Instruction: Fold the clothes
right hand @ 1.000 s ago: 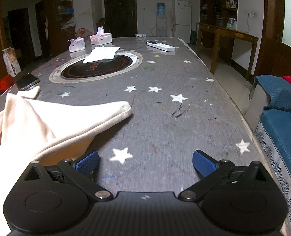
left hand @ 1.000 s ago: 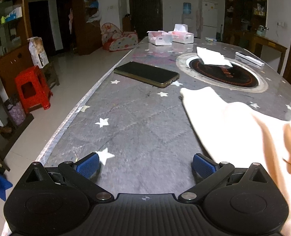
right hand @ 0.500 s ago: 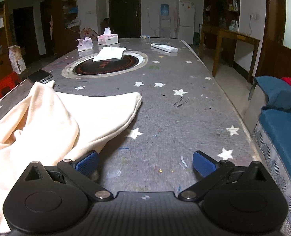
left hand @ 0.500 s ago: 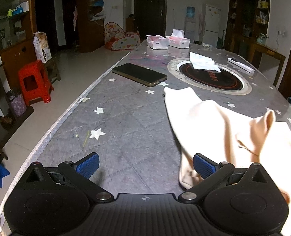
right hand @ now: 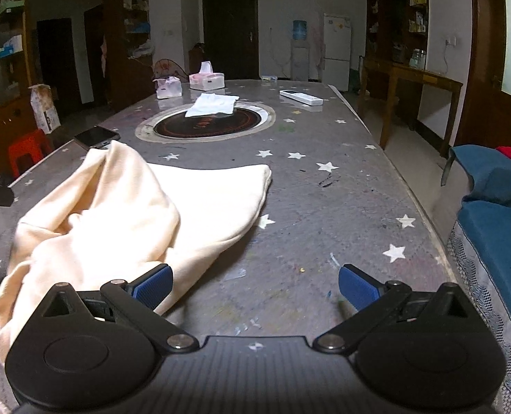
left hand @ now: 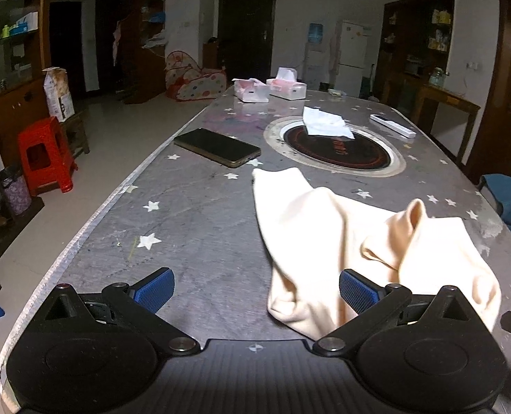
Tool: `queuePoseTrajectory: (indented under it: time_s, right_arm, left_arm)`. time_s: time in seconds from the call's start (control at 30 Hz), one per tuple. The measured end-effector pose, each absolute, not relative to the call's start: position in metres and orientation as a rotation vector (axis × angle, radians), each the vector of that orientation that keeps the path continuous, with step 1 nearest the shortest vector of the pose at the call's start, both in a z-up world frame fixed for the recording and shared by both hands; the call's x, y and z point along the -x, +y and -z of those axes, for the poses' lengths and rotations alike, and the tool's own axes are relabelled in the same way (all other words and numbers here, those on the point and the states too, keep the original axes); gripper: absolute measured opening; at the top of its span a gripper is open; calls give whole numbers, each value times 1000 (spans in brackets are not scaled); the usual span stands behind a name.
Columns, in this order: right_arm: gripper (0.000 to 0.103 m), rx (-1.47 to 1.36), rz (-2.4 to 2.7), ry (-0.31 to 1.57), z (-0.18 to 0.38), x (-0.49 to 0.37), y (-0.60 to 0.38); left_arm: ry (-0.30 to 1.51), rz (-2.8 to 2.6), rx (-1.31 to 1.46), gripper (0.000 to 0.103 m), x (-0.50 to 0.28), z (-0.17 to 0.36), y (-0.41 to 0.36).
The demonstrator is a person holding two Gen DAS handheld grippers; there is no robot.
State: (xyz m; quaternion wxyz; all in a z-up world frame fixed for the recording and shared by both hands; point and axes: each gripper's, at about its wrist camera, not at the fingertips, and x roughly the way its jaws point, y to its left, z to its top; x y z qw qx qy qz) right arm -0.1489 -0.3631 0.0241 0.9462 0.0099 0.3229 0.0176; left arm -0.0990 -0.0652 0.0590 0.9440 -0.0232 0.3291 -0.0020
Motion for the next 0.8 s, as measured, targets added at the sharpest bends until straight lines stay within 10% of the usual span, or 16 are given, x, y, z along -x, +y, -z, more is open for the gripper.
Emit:
queuePoseTrajectory:
  time_s: [0.8]
  right_arm:
    - [103, -65, -129, 685, -22, 149, -344]
  left_arm:
    - [691, 82, 0, 103, 93, -53, -96]
